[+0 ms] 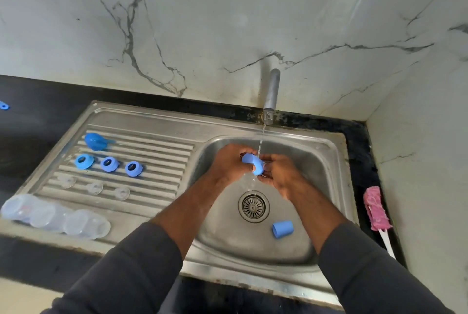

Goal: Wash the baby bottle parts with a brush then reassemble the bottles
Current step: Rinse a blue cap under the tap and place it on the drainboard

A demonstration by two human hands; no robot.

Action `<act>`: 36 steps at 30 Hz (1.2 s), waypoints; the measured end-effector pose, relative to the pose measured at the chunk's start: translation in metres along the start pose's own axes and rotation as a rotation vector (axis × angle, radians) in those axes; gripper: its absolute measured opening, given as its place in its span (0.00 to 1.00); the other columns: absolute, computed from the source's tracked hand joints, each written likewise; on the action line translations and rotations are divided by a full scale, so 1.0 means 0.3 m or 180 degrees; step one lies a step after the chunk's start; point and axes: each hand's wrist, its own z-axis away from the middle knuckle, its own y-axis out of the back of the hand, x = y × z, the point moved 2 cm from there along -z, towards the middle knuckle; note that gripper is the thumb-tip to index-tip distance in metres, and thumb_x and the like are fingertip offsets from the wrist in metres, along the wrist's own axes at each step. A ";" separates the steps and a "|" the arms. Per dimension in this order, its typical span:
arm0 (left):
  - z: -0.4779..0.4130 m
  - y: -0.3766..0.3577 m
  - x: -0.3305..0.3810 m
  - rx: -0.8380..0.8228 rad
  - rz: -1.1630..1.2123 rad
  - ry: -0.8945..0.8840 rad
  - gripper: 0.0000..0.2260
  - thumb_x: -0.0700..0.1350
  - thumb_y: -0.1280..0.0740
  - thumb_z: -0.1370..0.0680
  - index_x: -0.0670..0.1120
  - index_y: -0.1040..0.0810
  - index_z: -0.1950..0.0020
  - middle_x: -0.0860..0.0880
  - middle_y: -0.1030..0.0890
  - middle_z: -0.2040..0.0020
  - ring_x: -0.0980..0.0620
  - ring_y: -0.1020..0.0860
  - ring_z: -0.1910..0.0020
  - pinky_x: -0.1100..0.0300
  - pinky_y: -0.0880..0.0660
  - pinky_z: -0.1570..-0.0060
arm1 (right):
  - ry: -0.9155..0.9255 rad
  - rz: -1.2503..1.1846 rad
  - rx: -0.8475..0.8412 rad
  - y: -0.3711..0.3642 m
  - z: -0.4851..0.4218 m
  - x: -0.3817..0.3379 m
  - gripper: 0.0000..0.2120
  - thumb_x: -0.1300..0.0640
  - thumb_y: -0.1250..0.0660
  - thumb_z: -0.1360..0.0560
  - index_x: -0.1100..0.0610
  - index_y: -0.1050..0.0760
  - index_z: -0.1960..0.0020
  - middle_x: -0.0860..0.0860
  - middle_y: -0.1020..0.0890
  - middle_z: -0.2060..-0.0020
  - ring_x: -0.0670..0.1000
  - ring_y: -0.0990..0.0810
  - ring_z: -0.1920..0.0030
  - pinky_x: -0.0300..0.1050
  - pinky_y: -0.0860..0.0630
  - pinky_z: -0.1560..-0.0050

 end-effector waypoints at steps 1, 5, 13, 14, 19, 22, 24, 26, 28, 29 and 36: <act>0.011 0.012 0.001 0.0042 -0.0074 -0.0019 0.19 0.39 0.23 0.30 0.44 0.17 0.39 0.46 0.15 0.44 0.49 0.19 0.45 0.57 0.24 0.42 | 0.0142 0.0329 -0.0004 -0.007 0.004 -0.003 0.17 0.72 0.43 0.22 0.60 0.25 0.37 0.56 0.18 0.46 0.58 0.18 0.46 0.56 0.21 0.42; 0.065 0.074 -0.033 0.0141 -0.0511 -0.0026 0.22 0.41 0.24 0.29 0.42 0.20 0.36 0.44 0.17 0.40 0.47 0.21 0.42 0.64 0.31 0.46 | 0.1154 0.1596 -0.0178 -0.088 0.022 -0.015 0.22 0.73 0.33 0.29 0.60 0.21 0.37 0.55 0.16 0.44 0.55 0.18 0.43 0.56 0.21 0.40; 0.126 0.303 -0.190 0.0245 -0.0355 0.0203 0.26 0.41 0.23 0.29 0.45 0.25 0.32 0.48 0.19 0.42 0.50 0.22 0.45 0.62 0.31 0.48 | 0.2091 0.2412 -0.0287 -0.355 0.026 -0.022 0.18 0.57 0.24 0.28 0.52 0.20 0.40 0.45 0.16 0.48 0.47 0.19 0.47 0.37 0.26 0.47; 0.131 0.337 -0.225 0.0245 -0.0240 0.0241 0.26 0.41 0.23 0.29 0.46 0.25 0.32 0.48 0.19 0.43 0.50 0.22 0.45 0.61 0.29 0.47 | 0.2116 0.2460 -0.0253 -0.397 0.023 -0.030 0.17 0.56 0.24 0.29 0.52 0.20 0.41 0.45 0.17 0.50 0.46 0.19 0.48 0.33 0.27 0.49; 0.136 0.561 -0.410 0.0357 -0.0134 0.0272 0.20 0.41 0.29 0.24 0.46 0.24 0.32 0.47 0.19 0.39 0.49 0.21 0.42 0.63 0.29 0.46 | 0.2239 0.2544 0.0170 -0.690 -0.021 -0.067 0.16 0.60 0.22 0.33 0.54 0.18 0.46 0.50 0.18 0.53 0.50 0.21 0.51 0.37 0.34 0.55; 0.140 0.712 -0.538 0.0596 -0.0319 0.0407 0.17 0.38 0.32 0.22 0.44 0.23 0.33 0.46 0.21 0.36 0.48 0.23 0.38 0.67 0.34 0.44 | 0.2173 0.2604 0.0337 -0.867 -0.079 -0.094 0.16 0.61 0.24 0.33 0.55 0.18 0.46 0.53 0.18 0.51 0.53 0.21 0.52 0.39 0.35 0.56; 0.153 0.803 -0.626 0.0763 -0.0317 0.0619 0.16 0.36 0.34 0.22 0.42 0.22 0.34 0.45 0.21 0.36 0.47 0.24 0.36 0.64 0.33 0.40 | 0.2211 0.2672 0.0293 -0.977 -0.125 -0.103 0.15 0.61 0.25 0.33 0.55 0.19 0.46 0.53 0.17 0.51 0.54 0.20 0.50 0.39 0.34 0.55; 0.174 0.887 -0.714 0.0884 -0.0314 0.0801 0.16 0.35 0.36 0.23 0.43 0.21 0.36 0.45 0.20 0.36 0.46 0.24 0.35 0.60 0.33 0.37 | 0.2241 0.2774 0.0166 -1.096 -0.163 -0.107 0.16 0.63 0.27 0.33 0.56 0.20 0.46 0.53 0.17 0.50 0.55 0.20 0.48 0.39 0.35 0.54; 0.196 0.961 -0.791 0.0841 -0.0470 0.0922 0.18 0.34 0.38 0.22 0.43 0.22 0.34 0.45 0.21 0.34 0.46 0.25 0.33 0.62 0.35 0.37 | 0.2236 0.2888 0.0032 -1.214 -0.200 -0.106 0.16 0.64 0.28 0.32 0.58 0.20 0.44 0.54 0.17 0.48 0.56 0.20 0.47 0.40 0.34 0.52; 0.203 0.987 -0.821 0.0819 -0.0528 0.0954 0.18 0.34 0.39 0.22 0.43 0.22 0.33 0.45 0.22 0.33 0.46 0.25 0.33 0.62 0.35 0.37 | 0.2233 0.2949 -0.0013 -1.256 -0.216 -0.105 0.16 0.64 0.29 0.31 0.58 0.20 0.44 0.54 0.17 0.48 0.57 0.20 0.47 0.40 0.33 0.51; 0.218 1.087 -0.936 0.0808 -0.0599 0.1071 0.15 0.38 0.38 0.19 0.42 0.23 0.33 0.43 0.21 0.34 0.44 0.24 0.36 0.55 0.30 0.37 | 0.2171 0.3120 -0.0064 -1.406 -0.289 -0.077 0.15 0.65 0.31 0.30 0.59 0.21 0.44 0.55 0.17 0.49 0.57 0.20 0.48 0.41 0.34 0.52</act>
